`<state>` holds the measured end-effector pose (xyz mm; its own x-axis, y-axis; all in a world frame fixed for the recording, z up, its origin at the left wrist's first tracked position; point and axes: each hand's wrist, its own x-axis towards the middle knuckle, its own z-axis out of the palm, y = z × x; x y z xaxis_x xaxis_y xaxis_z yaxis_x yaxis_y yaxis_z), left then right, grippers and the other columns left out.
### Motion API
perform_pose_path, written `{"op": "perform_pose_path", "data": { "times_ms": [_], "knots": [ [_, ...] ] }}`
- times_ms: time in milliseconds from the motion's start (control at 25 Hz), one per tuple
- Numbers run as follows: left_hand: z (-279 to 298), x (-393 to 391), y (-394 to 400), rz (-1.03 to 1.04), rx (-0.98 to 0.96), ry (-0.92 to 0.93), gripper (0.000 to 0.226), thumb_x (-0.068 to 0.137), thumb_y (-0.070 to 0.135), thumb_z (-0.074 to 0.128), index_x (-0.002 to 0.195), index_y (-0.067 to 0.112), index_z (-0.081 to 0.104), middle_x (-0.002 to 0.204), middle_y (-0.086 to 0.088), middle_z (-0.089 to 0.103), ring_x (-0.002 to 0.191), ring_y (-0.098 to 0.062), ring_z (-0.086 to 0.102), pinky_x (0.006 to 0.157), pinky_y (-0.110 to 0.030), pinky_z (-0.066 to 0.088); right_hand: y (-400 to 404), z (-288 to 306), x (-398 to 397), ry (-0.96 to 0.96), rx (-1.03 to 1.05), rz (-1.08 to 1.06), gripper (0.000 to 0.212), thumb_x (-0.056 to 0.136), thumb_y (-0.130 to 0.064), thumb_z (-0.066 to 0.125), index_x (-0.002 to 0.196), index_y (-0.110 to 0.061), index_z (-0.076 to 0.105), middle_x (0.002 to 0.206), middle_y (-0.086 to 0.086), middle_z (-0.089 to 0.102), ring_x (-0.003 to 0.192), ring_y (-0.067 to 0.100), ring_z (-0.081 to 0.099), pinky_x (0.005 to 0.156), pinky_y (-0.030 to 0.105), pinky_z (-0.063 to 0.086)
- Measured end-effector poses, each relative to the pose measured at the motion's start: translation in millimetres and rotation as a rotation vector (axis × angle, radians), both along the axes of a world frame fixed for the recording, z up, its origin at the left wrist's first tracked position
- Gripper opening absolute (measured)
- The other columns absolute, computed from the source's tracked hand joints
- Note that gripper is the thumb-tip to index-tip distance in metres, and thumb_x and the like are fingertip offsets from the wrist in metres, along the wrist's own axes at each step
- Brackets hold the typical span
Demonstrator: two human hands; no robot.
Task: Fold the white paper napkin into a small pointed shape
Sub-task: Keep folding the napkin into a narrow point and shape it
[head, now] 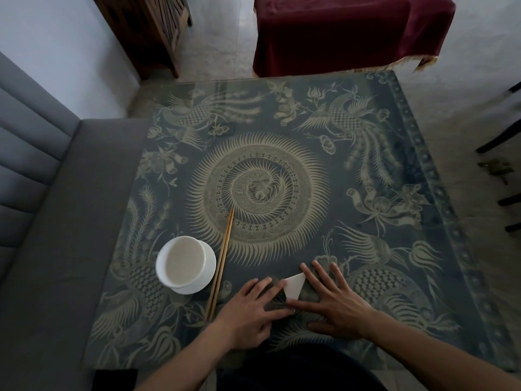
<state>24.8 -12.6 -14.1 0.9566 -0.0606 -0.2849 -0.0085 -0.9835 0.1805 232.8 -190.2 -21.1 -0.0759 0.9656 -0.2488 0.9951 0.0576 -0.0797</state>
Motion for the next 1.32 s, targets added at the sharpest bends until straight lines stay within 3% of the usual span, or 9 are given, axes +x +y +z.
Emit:
{"op": "perform_pose_path", "data": {
  "times_ms": [240,520,680,960,1080,1200,1320],
  "knots": [
    [2,-1,0,0.003,-0.006,0.021,0.063,0.089,0.036,0.041,0.148,0.050,0.021,0.164,-0.012,0.001,0.148,-0.035,0.009,0.117,-0.053,0.011,-1,-1,-11,0.018,-0.030,-0.004,0.073,0.086,-0.068,0.044,0.150,-0.048,0.017,0.161,0.012,0.017,0.144,0.044,0.015,0.104,0.069,0.010],
    [7,2,3,0.002,-0.020,0.037,0.062,0.091,0.036,0.040,0.148,0.052,0.019,0.164,-0.012,-0.003,0.149,-0.032,0.004,0.118,-0.050,0.005,-3,-6,5,0.001,-0.059,-0.057,0.068,0.090,-0.074,0.032,0.151,-0.049,0.013,0.162,0.007,0.016,0.144,0.046,0.012,0.105,0.073,0.014],
    [6,2,2,-0.004,-0.024,0.048,0.061,0.093,0.037,0.037,0.148,0.052,0.017,0.164,-0.012,-0.008,0.149,-0.031,-0.001,0.119,-0.049,0.002,-7,-1,17,-0.022,-0.114,-0.144,0.072,0.093,-0.071,0.027,0.154,-0.035,0.018,0.161,-0.004,0.021,0.146,0.041,0.012,0.106,0.072,0.016],
    [6,5,1,-0.011,-0.032,0.069,0.068,0.089,0.034,0.042,0.149,0.049,0.014,0.163,-0.016,-0.004,0.149,-0.034,0.003,0.118,-0.052,0.009,-8,0,-8,0.030,-0.069,-0.289,0.077,0.095,-0.067,0.026,0.154,-0.017,0.024,0.162,0.000,0.016,0.148,0.034,0.007,0.109,0.067,0.014],
    [7,4,4,-0.003,-0.042,0.064,0.072,0.087,0.042,0.044,0.152,0.041,0.013,0.163,-0.018,0.001,0.148,-0.033,0.009,0.118,-0.051,0.012,-8,0,-13,0.035,-0.053,-0.260,0.076,0.095,-0.065,0.030,0.154,-0.019,0.021,0.162,0.000,0.015,0.148,0.034,0.008,0.109,0.066,0.013],
    [8,10,-1,0.015,-0.047,0.024,0.074,0.090,0.050,0.044,0.154,0.021,0.022,0.163,-0.012,0.014,0.146,-0.029,0.022,0.118,-0.050,0.017,-8,-1,-12,0.035,-0.056,-0.256,0.075,0.096,-0.064,0.032,0.155,-0.019,0.019,0.163,-0.001,0.013,0.148,0.034,0.005,0.109,0.066,0.012],
    [5,27,-14,0.011,-0.018,0.023,0.077,0.096,0.053,0.033,0.156,0.011,0.009,0.164,-0.009,0.008,0.150,-0.023,0.007,0.120,-0.047,0.006,-9,-1,-11,0.032,-0.073,-0.251,0.075,0.096,-0.063,0.035,0.154,-0.018,0.022,0.163,0.000,0.015,0.148,0.033,0.006,0.109,0.065,0.014]
  ]
}}
